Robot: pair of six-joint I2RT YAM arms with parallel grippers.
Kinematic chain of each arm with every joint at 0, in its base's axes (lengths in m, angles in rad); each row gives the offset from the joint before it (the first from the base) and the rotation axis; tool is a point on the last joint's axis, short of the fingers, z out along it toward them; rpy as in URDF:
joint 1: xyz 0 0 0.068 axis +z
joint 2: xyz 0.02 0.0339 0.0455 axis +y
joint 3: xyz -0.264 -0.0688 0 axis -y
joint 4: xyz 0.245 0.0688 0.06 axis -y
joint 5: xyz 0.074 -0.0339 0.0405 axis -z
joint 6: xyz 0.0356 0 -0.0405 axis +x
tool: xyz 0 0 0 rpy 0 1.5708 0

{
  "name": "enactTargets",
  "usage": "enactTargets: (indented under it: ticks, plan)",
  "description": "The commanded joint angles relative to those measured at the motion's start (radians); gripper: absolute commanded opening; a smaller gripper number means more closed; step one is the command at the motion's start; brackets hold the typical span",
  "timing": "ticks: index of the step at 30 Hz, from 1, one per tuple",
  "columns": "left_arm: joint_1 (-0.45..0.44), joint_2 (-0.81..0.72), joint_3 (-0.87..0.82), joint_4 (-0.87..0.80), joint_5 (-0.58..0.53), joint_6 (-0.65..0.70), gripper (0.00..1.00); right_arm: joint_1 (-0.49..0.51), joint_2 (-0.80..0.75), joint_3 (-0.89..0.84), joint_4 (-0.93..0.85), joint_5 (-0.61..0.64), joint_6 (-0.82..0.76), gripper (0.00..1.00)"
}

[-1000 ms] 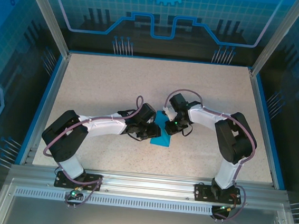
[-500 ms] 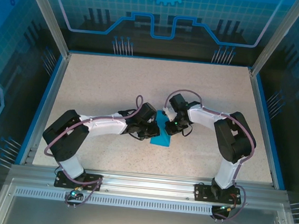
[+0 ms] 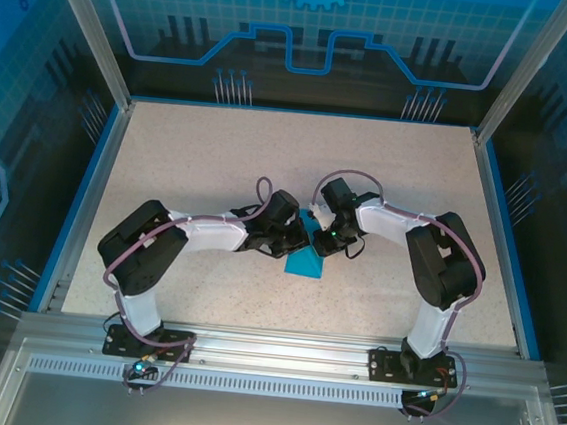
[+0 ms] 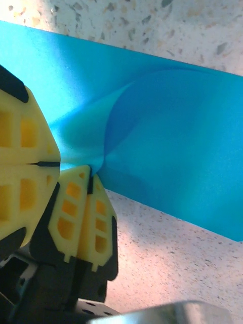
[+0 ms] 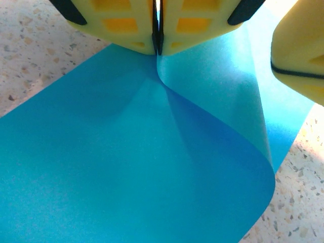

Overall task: Fold a paper plane with a square sheet of paper (pick it up from the middle)
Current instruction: Fold the triangle a second time at the center of the table.

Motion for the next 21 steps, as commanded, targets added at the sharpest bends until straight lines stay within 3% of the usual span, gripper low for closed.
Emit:
enactTargets:
  ticks: [1,21]
  plan:
    - [0.007,0.025,0.014,0.033,0.003,-0.023,0.01,0.009,0.023,0.007,-0.006,-0.013,0.000,0.12]
    - [0.009,0.093,-0.011,0.033,-0.027,-0.017,0.02,0.008,0.009,0.033,-0.011,-0.029,0.010,0.15]
